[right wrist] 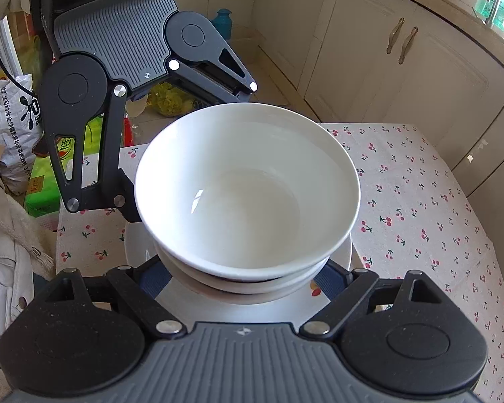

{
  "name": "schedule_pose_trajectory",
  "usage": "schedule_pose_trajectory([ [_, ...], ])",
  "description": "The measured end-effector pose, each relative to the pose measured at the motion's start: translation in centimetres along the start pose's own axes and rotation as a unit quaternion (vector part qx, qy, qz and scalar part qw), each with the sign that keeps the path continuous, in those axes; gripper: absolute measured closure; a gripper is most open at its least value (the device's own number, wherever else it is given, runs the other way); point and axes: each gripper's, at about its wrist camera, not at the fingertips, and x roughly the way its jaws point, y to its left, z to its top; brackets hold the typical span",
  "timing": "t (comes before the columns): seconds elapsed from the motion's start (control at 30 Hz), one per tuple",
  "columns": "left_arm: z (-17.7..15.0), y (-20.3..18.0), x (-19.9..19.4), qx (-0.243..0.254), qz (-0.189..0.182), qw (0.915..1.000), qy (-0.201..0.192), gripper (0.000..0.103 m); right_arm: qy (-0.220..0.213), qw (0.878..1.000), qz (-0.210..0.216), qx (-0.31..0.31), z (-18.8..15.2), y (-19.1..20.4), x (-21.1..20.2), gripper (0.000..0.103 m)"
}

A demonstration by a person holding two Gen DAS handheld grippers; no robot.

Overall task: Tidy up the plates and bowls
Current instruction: 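Lift the bowl stack with both tools and lower it onto the fruit-decal plate stack, then open both tools and withdraw them from the bowls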

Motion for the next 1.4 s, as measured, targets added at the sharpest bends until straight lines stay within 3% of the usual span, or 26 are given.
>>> schedule_pose_trajectory([
  [0.4, -0.6, 1.0, 0.6, -0.002, 0.002, 1.0000, -0.002, 0.024, -0.001, 1.000, 0.004, 0.008, 0.4, -0.2, 1.2, 0.011],
  [0.6, -0.9, 0.2, 0.6, 0.001, 0.022, 0.9996, -0.017, 0.022, -0.003, 1.000, 0.005, 0.031, 0.0, -0.8, 1.4, 0.010],
  [0.67, -1.1, -0.1, 0.5, 0.002, 0.040, 0.9990, -0.021, 0.015, -0.002, 0.999, 0.003, 0.044, -0.1, -1.0, 1.4, 0.007],
  [0.83, -2.2, -1.8, -0.5, -0.011, 0.070, 0.9968, -0.037, 0.008, -0.017, 0.998, -0.029, 0.049, -0.2, 0.5, 0.4, 0.000],
  [1.0, -3.7, -5.2, -3.0, -0.027, 0.149, 0.9856, -0.074, 0.003, -0.022, 0.992, -0.076, 0.094, -1.2, 2.2, -1.7, 0.000],
  [1.1, -4.4, -7.2, -5.0, -0.070, 0.181, 0.9743, -0.115, 0.001, -0.017, 0.982, -0.119, 0.144, -2.1, 3.6, -3.2, 0.000],
  [1.2, -4.6, -9.0, -6.2, -0.126, 0.205, 0.9588, -0.151, 0.001, -0.021, 0.960, -0.184, 0.210, -3.3, 5.4, -4.6, 0.000],
  [1.3, -4.4, -11.0, -7.1, -0.167, 0.237, 0.9402, -0.179, 0.001, -0.029, 0.926, -0.233, 0.295, -4.6, 6.7, -5.8, 0.000],
  [1.4, -4.0, -12.9, -7.9, -0.193, 0.237, 0.9316, -0.197, 0.001, -0.039, 0.894, -0.267, 0.358, -5.7, 8.2, -6.7, 0.000],
])
